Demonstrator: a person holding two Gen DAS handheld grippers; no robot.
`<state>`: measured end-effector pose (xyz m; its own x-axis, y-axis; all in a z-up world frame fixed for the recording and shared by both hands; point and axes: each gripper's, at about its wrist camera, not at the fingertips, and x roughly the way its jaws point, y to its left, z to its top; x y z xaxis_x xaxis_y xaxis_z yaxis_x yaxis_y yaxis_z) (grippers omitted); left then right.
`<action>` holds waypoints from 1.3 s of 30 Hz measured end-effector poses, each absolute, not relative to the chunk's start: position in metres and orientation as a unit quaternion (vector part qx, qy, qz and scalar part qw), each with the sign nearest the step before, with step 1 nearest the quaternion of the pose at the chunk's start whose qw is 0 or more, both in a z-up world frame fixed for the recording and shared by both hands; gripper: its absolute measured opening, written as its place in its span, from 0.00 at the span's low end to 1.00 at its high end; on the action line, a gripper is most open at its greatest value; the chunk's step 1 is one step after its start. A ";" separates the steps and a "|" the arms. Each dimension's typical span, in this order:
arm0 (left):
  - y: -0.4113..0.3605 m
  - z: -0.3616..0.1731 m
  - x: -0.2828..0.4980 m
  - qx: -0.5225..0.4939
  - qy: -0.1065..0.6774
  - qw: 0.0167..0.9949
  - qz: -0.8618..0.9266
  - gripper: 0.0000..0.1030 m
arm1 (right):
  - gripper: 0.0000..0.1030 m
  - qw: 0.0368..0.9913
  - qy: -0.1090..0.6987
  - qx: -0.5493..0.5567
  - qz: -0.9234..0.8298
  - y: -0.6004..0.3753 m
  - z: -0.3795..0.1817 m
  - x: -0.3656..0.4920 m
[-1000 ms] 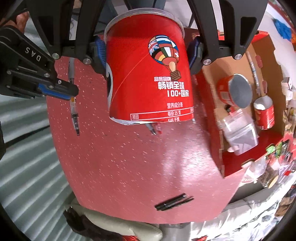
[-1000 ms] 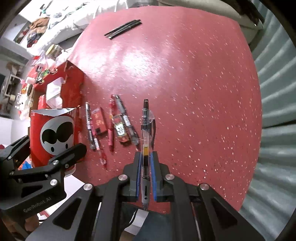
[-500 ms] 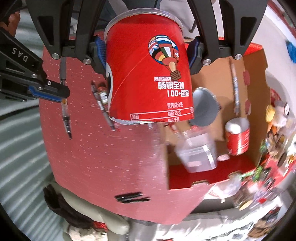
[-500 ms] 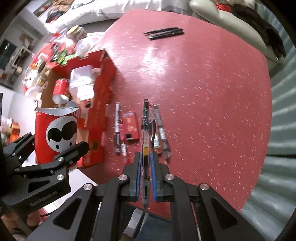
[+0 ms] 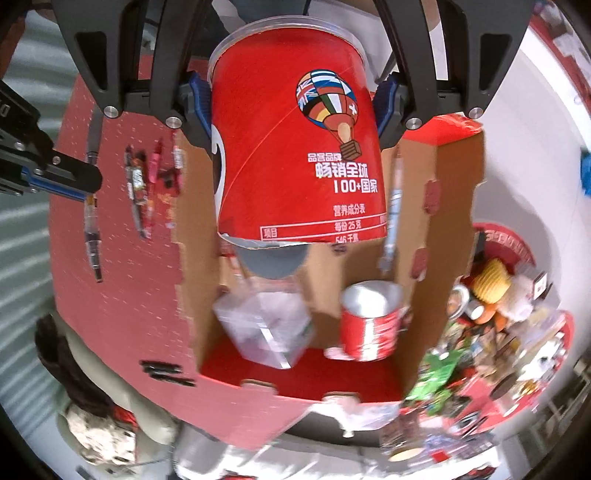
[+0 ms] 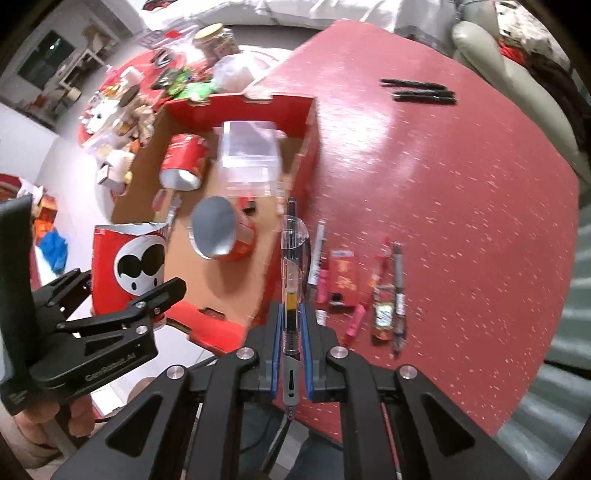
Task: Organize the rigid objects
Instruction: 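Carry the red paper cup and clear pen over the cardboard box, then release the cup with the left gripper while the right gripper drops the pen in the box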
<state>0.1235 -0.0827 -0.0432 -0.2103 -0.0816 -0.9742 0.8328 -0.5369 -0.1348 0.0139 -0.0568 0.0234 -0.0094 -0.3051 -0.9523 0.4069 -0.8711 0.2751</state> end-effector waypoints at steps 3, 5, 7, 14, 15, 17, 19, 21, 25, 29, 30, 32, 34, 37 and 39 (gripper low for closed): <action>-0.091 -0.046 0.136 0.531 0.360 0.345 -0.685 0.67 | 0.10 0.271 0.050 0.654 -0.705 -0.075 0.026 0.013; -0.096 -0.048 0.143 0.529 0.365 0.354 -0.680 0.67 | 0.10 0.284 0.058 0.651 -0.702 -0.087 0.028 0.013; -0.101 -0.049 0.150 0.526 0.368 0.363 -0.675 0.67 | 0.10 0.298 0.065 0.649 -0.697 -0.101 0.029 0.013; -0.112 -0.053 0.165 0.522 0.374 0.380 -0.665 0.67 | 0.10 0.334 0.070 0.652 -0.677 -0.135 0.026 0.009; -0.113 -0.053 0.166 0.523 0.374 0.381 -0.665 0.67 | 0.10 0.337 0.069 0.654 -0.674 -0.140 0.025 0.007; -0.115 -0.056 0.168 0.524 0.374 0.382 -0.663 0.67 | 0.10 0.340 0.068 0.655 -0.672 -0.148 0.024 0.002; -0.118 -0.058 0.168 0.525 0.374 0.383 -0.662 0.67 | 0.10 0.344 0.068 0.654 -0.670 -0.155 0.023 -0.002; -0.120 -0.060 0.166 0.526 0.372 0.384 -0.661 0.67 | 0.10 0.348 0.069 0.653 -0.670 -0.163 0.023 -0.007; -0.130 -0.068 0.161 0.532 0.363 0.393 -0.656 0.67 | 0.10 0.350 0.067 0.654 -0.667 -0.177 0.019 -0.018; -0.141 -0.078 0.154 0.540 0.354 0.407 -0.646 0.67 | 0.10 0.348 0.072 0.652 -0.670 -0.196 0.012 -0.031; -0.143 -0.082 0.151 0.546 0.350 0.409 -0.642 0.67 | 0.10 0.349 0.078 0.650 -0.670 -0.203 0.009 -0.034; -0.146 -0.089 0.147 0.554 0.346 0.409 -0.638 0.67 | 0.10 0.351 0.090 0.647 -0.671 -0.214 0.004 -0.038; -0.148 -0.097 0.144 0.563 0.344 0.407 -0.632 0.67 | 0.10 0.351 0.108 0.646 -0.669 -0.226 -0.004 -0.043; -0.151 -0.111 0.141 0.576 0.348 0.401 -0.622 0.67 | 0.10 0.349 0.122 0.651 -0.663 -0.237 -0.017 -0.048; -0.153 -0.118 0.141 0.582 0.348 0.403 -0.615 0.67 | 0.10 0.347 0.127 0.656 -0.658 -0.240 -0.025 -0.050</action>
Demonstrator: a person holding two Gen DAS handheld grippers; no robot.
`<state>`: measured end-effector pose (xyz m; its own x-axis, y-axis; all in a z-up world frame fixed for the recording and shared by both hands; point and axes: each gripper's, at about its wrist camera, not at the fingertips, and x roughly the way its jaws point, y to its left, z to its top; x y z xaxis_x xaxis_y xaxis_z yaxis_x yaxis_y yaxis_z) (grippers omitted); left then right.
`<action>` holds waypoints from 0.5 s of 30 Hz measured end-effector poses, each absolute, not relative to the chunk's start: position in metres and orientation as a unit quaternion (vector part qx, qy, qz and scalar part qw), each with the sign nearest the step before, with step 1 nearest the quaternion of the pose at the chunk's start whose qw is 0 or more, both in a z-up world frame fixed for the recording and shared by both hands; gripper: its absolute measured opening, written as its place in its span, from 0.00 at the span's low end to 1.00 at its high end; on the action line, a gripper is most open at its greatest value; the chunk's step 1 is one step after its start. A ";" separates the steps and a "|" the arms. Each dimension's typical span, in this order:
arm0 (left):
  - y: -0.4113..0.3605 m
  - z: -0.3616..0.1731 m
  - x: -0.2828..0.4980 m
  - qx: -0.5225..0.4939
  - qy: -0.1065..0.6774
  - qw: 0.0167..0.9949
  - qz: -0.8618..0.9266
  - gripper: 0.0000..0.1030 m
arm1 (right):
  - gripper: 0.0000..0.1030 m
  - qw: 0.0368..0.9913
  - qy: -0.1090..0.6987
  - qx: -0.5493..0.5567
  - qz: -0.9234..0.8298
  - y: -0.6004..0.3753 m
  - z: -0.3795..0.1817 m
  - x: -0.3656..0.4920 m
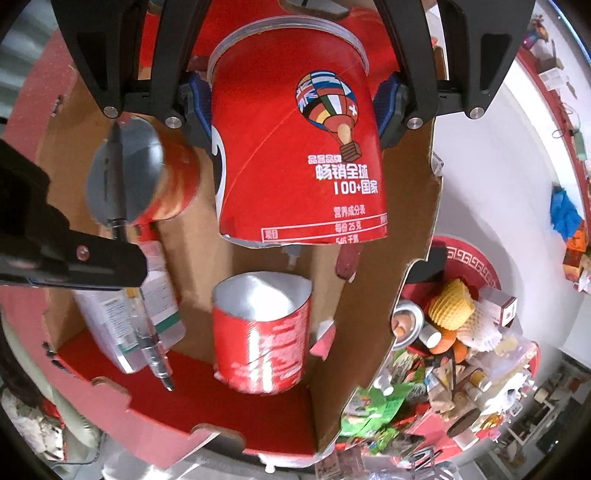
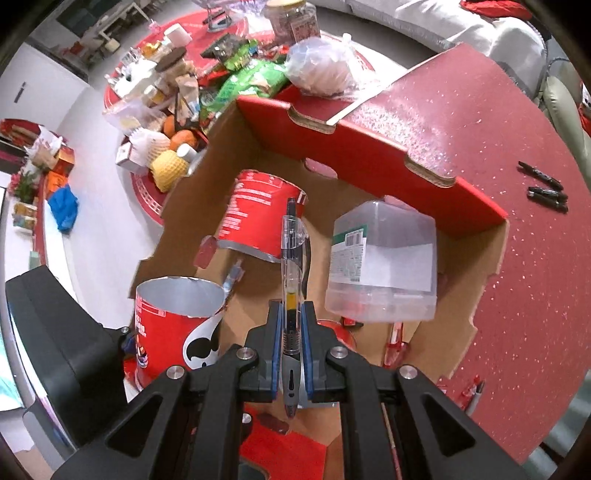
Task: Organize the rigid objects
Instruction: 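Release the cup with the left gripper while the right gripper drops the pen in the box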
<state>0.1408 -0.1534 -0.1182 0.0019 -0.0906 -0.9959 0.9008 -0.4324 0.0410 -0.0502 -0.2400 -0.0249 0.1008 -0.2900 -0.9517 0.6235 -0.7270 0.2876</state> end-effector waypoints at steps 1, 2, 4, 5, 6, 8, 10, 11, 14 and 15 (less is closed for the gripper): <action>-0.155 -0.123 0.140 0.586 0.351 0.398 -0.612 0.68 | 0.10 0.347 0.130 0.658 -0.655 -0.242 -0.029 -0.051; -0.155 -0.127 0.140 0.590 0.356 0.391 -0.610 0.68 | 0.10 0.347 0.133 0.659 -0.654 -0.243 -0.032 -0.051; -0.157 -0.134 0.141 0.596 0.369 0.376 -0.606 0.82 | 0.10 0.347 0.140 0.662 -0.649 -0.245 -0.038 -0.051; -0.157 -0.134 0.141 0.595 0.372 0.372 -0.608 0.94 | 0.11 0.348 0.141 0.664 -0.646 -0.245 -0.040 -0.052; -0.157 -0.134 0.141 0.593 0.375 0.372 -0.608 0.99 | 0.14 0.349 0.140 0.665 -0.645 -0.245 -0.041 -0.053; -0.161 -0.130 0.147 0.577 0.393 0.378 -0.608 0.99 | 0.31 0.348 0.140 0.666 -0.644 -0.243 -0.041 -0.054; -0.164 -0.128 0.151 0.565 0.411 0.380 -0.607 0.99 | 0.61 0.343 0.142 0.664 -0.650 -0.239 -0.038 -0.057; -0.165 -0.127 0.152 0.562 0.416 0.379 -0.606 0.99 | 0.67 0.342 0.138 0.662 -0.653 -0.235 -0.034 -0.059; -0.163 -0.123 0.153 0.560 0.419 0.376 -0.607 0.99 | 0.79 0.347 0.121 0.651 -0.664 -0.223 -0.021 -0.062; -0.161 -0.120 0.151 0.561 0.413 0.377 -0.610 0.99 | 0.79 0.348 0.118 0.648 -0.667 -0.218 -0.016 -0.063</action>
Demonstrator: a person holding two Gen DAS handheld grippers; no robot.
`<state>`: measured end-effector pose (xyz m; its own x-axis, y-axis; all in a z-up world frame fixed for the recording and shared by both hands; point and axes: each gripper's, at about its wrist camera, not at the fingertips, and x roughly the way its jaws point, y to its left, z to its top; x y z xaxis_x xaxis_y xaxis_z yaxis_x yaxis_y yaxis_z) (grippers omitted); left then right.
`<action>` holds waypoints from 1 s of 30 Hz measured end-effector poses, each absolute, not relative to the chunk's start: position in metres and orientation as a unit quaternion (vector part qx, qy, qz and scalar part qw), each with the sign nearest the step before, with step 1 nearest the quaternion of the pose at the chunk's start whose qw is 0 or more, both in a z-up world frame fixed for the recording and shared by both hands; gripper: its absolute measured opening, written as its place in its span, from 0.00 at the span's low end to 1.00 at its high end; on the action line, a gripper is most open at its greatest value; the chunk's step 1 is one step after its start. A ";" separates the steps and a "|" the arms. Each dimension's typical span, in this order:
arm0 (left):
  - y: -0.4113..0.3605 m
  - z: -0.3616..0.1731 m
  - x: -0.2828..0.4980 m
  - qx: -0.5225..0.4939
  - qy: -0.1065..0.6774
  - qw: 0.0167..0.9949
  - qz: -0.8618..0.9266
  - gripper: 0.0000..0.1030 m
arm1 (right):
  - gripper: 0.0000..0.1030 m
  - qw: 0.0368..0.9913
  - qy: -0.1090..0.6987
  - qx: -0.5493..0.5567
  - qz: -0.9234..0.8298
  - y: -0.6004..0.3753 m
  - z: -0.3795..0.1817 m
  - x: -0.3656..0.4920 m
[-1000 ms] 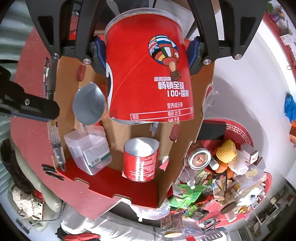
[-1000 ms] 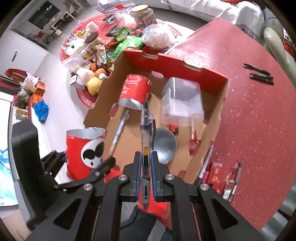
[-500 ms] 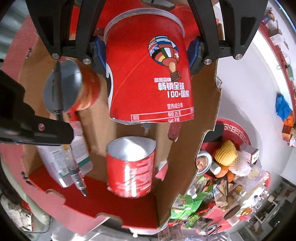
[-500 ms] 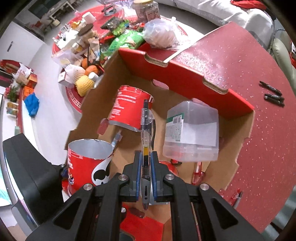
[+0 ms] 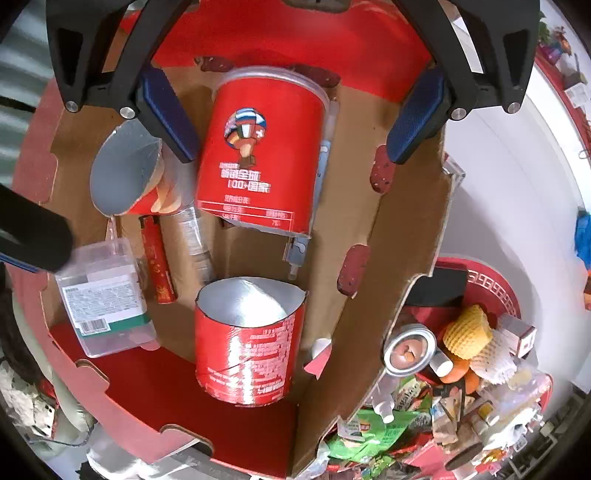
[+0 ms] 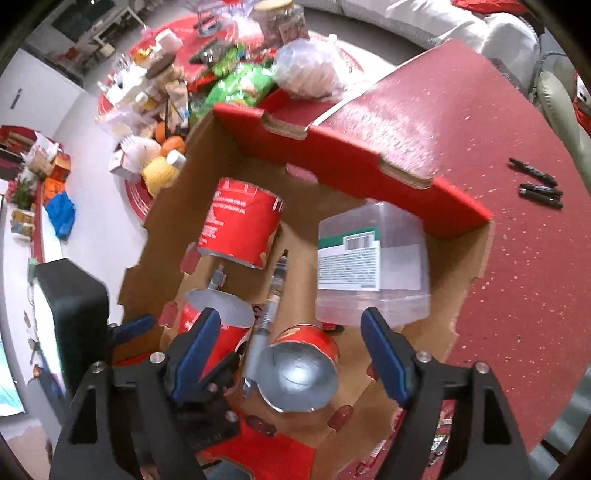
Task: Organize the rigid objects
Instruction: 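Release the cup with the left gripper while the right gripper drops the pen in the box, then grasp the grey-grip pen with the right gripper while the left gripper grasps the small red card box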
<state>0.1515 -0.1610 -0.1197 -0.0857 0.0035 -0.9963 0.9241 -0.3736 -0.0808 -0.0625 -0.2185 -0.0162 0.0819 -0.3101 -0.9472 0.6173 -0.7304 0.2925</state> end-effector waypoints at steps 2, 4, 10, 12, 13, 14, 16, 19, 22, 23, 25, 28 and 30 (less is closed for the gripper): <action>-0.157 -0.112 0.151 0.555 0.410 0.379 -0.616 0.99 | 0.79 0.346 0.111 0.647 -0.670 -0.206 -0.008 -0.063; -0.152 -0.104 0.153 0.547 0.411 0.380 -0.622 0.99 | 0.79 0.342 0.093 0.649 -0.673 -0.188 -0.001 -0.061; -0.129 -0.081 0.148 0.544 0.402 0.355 -0.645 0.99 | 0.83 0.297 0.043 0.666 -0.683 -0.109 -0.001 -0.041; -0.114 -0.075 0.138 0.549 0.395 0.336 -0.656 0.99 | 0.84 0.268 0.027 0.685 -0.677 -0.074 -0.015 -0.030; -0.108 -0.073 0.132 0.552 0.391 0.327 -0.661 0.99 | 0.84 0.249 0.019 0.698 -0.671 -0.055 -0.025 -0.023; -0.100 -0.071 0.123 0.555 0.386 0.315 -0.667 0.99 | 0.84 0.227 0.009 0.713 -0.663 -0.036 -0.038 -0.018; -0.085 -0.070 0.106 0.562 0.379 0.289 -0.676 0.99 | 0.84 0.179 -0.015 0.744 -0.643 0.001 -0.066 -0.007; -0.062 -0.068 0.078 0.578 0.363 0.259 -0.684 0.99 | 0.84 0.127 -0.043 0.767 -0.627 0.038 -0.094 0.002; -0.043 -0.067 0.057 0.587 0.347 0.241 -0.691 0.99 | 0.84 0.099 -0.044 0.769 -0.630 0.056 -0.111 0.000; -0.038 -0.067 0.051 0.592 0.340 0.238 -0.692 0.99 | 0.84 0.097 -0.041 0.768 -0.631 0.057 -0.114 -0.002; -0.033 -0.066 0.045 0.598 0.331 0.235 -0.691 0.99 | 0.84 0.094 -0.025 0.760 -0.643 0.054 -0.118 -0.009; -0.030 -0.063 0.043 0.601 0.327 0.239 -0.689 0.99 | 0.84 0.081 0.020 0.737 -0.671 0.045 -0.120 -0.022; -0.031 -0.063 0.047 0.601 0.328 0.247 -0.686 0.99 | 0.84 0.082 0.017 0.735 -0.673 0.039 -0.124 -0.032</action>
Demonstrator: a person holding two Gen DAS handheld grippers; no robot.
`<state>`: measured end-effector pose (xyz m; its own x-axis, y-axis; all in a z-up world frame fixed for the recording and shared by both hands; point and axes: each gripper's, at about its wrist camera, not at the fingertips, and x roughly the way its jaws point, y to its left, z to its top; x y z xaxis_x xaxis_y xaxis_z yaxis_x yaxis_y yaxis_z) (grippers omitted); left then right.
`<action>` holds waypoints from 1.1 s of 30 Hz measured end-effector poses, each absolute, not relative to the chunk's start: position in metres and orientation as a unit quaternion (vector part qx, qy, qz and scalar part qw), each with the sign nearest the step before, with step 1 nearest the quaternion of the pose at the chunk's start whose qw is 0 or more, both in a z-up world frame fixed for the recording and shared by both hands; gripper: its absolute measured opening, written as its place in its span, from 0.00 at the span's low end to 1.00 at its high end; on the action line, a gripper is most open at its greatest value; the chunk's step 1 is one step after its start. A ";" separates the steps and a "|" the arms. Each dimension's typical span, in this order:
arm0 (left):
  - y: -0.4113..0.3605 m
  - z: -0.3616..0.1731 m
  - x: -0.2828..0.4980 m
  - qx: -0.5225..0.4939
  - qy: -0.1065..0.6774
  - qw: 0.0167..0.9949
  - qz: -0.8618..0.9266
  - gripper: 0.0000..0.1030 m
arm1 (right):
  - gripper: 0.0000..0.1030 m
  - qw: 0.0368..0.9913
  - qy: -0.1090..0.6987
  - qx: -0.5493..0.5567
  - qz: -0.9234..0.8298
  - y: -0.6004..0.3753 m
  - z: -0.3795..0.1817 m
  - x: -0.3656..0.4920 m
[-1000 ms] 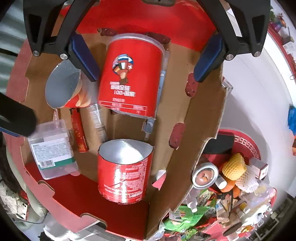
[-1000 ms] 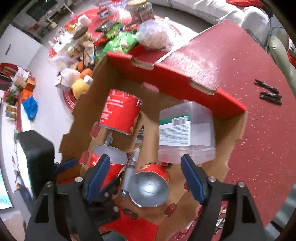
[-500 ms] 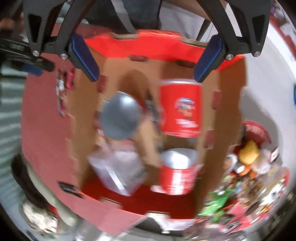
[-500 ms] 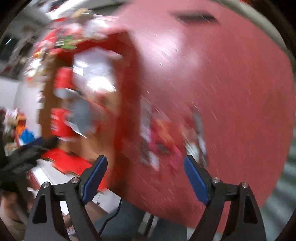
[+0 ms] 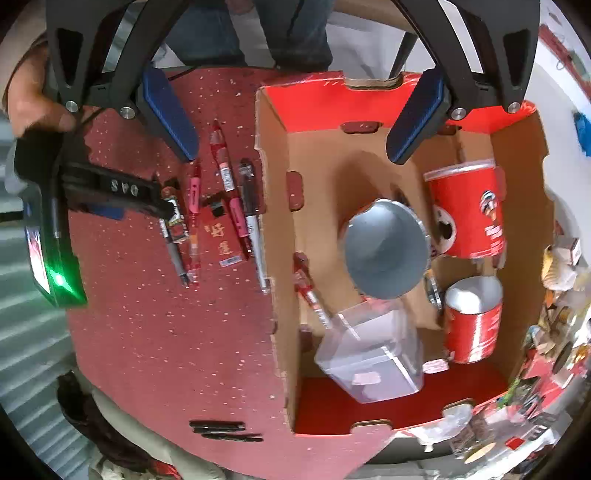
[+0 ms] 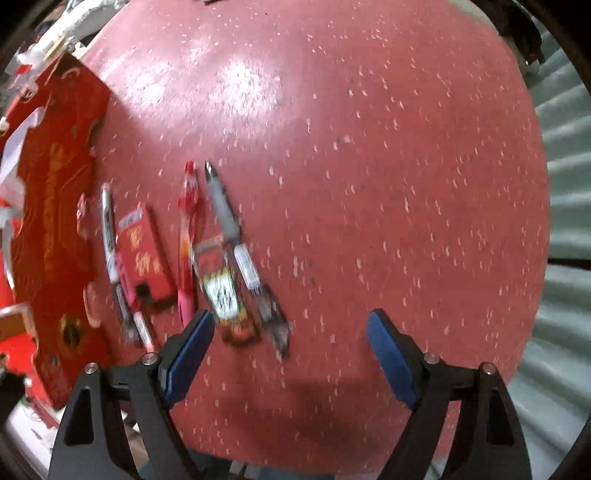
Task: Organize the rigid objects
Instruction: 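Grasp the grey-grip pen with the right gripper while the left gripper grasps the small red card box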
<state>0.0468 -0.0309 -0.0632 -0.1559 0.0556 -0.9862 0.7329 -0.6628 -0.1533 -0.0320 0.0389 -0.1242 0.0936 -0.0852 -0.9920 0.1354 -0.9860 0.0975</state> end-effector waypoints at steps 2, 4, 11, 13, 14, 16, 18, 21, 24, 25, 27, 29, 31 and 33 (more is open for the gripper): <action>-0.032 -0.063 0.051 0.600 0.334 0.254 -0.681 0.99 | 0.85 0.108 -0.002 0.736 -0.669 0.027 -0.128 -0.040; -0.034 -0.064 0.055 0.600 0.336 0.262 -0.677 0.99 | 0.85 0.135 0.018 0.724 -0.676 0.004 -0.128 -0.044; -0.030 -0.064 0.060 0.608 0.330 0.273 -0.668 0.99 | 0.99 0.187 0.108 0.669 -0.711 -0.059 -0.133 -0.039; -0.027 -0.064 0.057 0.610 0.328 0.269 -0.670 0.99 | 0.99 0.181 0.123 0.656 -0.723 -0.058 -0.130 -0.037; -0.026 -0.065 0.055 0.611 0.326 0.267 -0.670 0.99 | 1.00 0.164 0.134 0.649 -0.731 -0.052 -0.129 -0.037; -0.022 -0.066 0.047 0.612 0.323 0.260 -0.673 0.99 | 0.99 0.146 0.123 0.655 -0.731 -0.031 -0.133 -0.040; -0.016 -0.066 0.037 0.613 0.319 0.251 -0.678 0.99 | 0.99 0.126 0.094 0.667 -0.728 -0.001 -0.137 -0.044; -0.008 -0.067 0.025 0.616 0.312 0.239 -0.683 0.99 | 0.99 0.094 0.087 0.670 -0.731 0.034 -0.139 -0.050; 0.000 -0.066 0.014 0.615 0.309 0.229 -0.689 0.99 | 0.99 0.066 0.075 0.675 -0.731 0.072 -0.142 -0.058; 0.003 -0.065 0.009 0.613 0.309 0.226 -0.691 0.99 | 0.99 0.056 0.076 0.676 -0.731 0.082 -0.143 -0.060; 0.007 -0.065 0.001 0.610 0.310 0.221 -0.695 0.99 | 0.99 0.042 0.055 0.684 -0.726 0.106 -0.143 -0.063; 0.011 -0.068 -0.008 0.611 0.313 0.216 -0.695 0.99 | 0.99 0.056 -0.008 0.683 -0.728 0.130 -0.137 -0.064; 0.017 -0.071 -0.017 0.612 0.317 0.210 -0.694 0.99 | 0.99 0.060 -0.058 0.679 -0.730 0.151 -0.130 -0.064; 0.023 -0.076 -0.026 0.617 0.314 0.205 -0.692 0.99 | 0.99 0.048 -0.080 0.682 -0.726 0.172 -0.130 -0.064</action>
